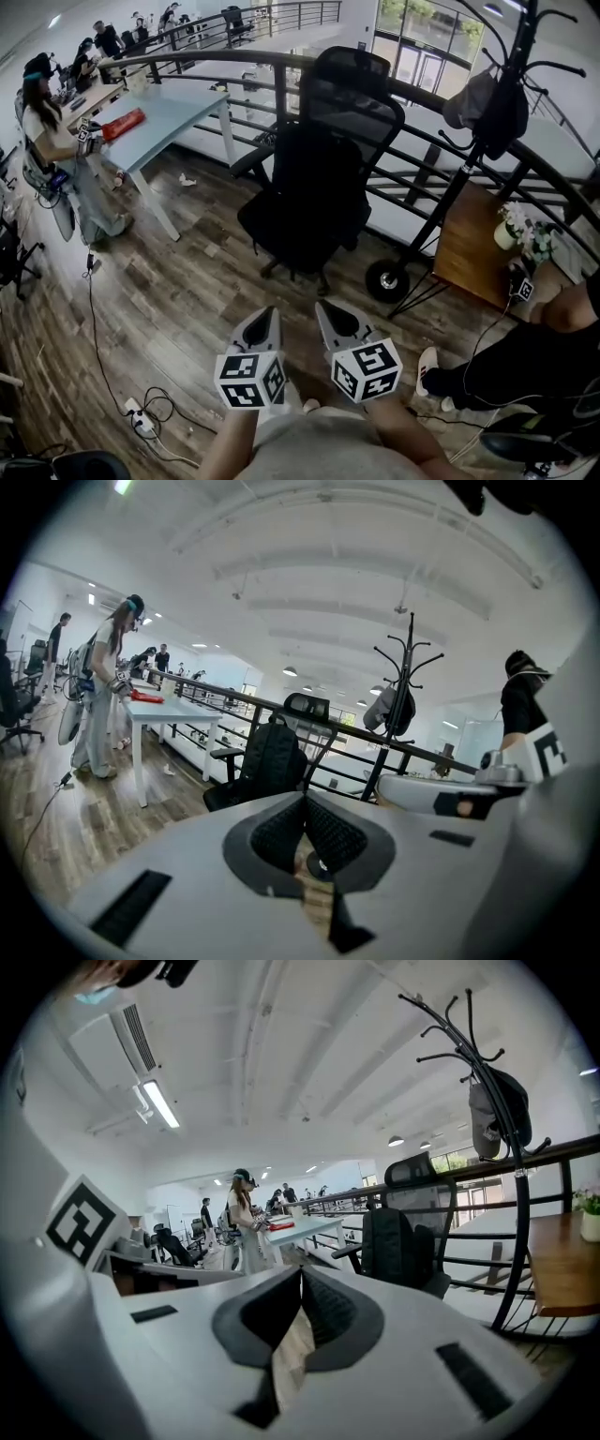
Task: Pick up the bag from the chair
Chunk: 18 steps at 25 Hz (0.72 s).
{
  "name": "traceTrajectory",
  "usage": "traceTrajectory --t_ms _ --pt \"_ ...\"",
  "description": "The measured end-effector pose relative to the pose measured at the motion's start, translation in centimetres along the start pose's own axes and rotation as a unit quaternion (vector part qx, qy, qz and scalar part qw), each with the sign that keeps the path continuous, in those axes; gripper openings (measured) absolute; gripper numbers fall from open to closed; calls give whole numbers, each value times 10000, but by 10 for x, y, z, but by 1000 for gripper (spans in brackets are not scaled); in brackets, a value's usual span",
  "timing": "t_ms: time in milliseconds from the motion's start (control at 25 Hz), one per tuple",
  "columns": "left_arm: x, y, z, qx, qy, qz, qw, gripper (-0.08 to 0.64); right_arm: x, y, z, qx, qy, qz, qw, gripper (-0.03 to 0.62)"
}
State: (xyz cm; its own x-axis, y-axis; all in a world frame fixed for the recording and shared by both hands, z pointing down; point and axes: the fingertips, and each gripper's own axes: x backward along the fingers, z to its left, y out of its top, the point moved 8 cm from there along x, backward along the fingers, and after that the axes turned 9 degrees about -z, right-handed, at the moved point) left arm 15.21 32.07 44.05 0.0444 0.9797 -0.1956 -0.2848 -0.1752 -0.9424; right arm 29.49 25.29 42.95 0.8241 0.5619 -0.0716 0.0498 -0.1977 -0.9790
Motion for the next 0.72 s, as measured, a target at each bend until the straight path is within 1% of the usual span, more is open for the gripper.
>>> traceTrajectory --t_ms 240,520,720 --pt "-37 8 22 8 -229 168 9996 3 -39 7 -14 16 -164 28 9999 0" --pt "-88 26 51 44 -443 174 9989 3 -95 12 -27 30 -215 80 9997 0" --pt "-123 44 75 26 -608 242 9979 3 -139 20 -35 -38 -340 120 9993 0"
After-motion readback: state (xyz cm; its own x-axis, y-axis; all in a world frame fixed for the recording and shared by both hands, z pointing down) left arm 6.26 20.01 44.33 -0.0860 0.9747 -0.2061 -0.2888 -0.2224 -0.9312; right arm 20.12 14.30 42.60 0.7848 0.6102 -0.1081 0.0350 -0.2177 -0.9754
